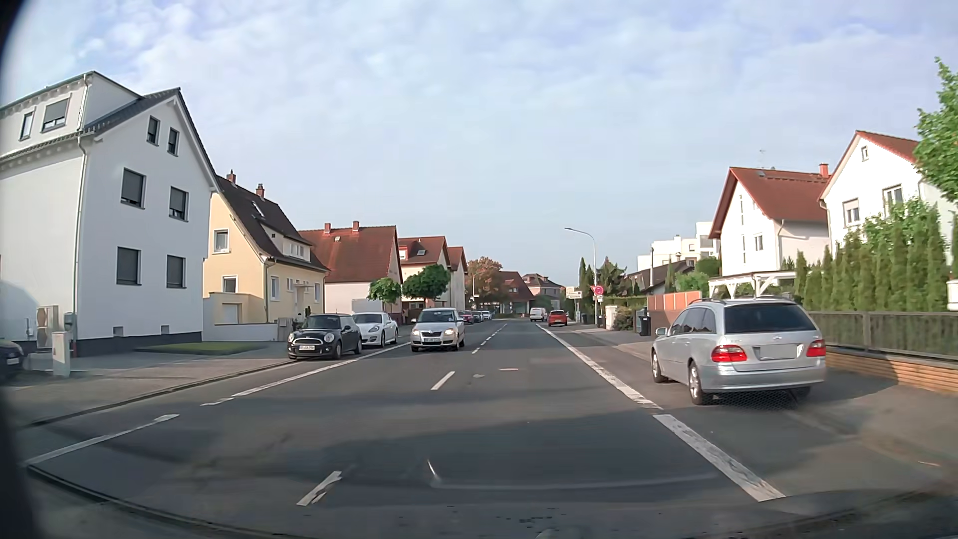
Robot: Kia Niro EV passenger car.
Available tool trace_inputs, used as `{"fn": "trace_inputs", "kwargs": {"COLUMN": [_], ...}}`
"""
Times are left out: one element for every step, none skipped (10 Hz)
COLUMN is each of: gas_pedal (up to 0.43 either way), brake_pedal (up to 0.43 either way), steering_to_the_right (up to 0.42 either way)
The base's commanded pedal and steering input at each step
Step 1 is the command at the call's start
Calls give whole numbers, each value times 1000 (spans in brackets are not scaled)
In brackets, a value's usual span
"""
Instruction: Follow the waypoints while adhering to traffic rules and regulations
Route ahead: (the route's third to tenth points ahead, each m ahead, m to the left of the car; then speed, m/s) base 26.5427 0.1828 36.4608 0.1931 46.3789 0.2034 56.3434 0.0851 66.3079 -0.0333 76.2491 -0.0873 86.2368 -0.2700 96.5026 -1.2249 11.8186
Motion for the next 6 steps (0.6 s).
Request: {"fn": "trace_inputs", "kwargs": {"gas_pedal": [87, 87, 87, 87, 87, 87], "brake_pedal": [0, 0, 0, 0, 0, 0], "steering_to_the_right": [-1, -2, -2, -2, -2, -2]}}
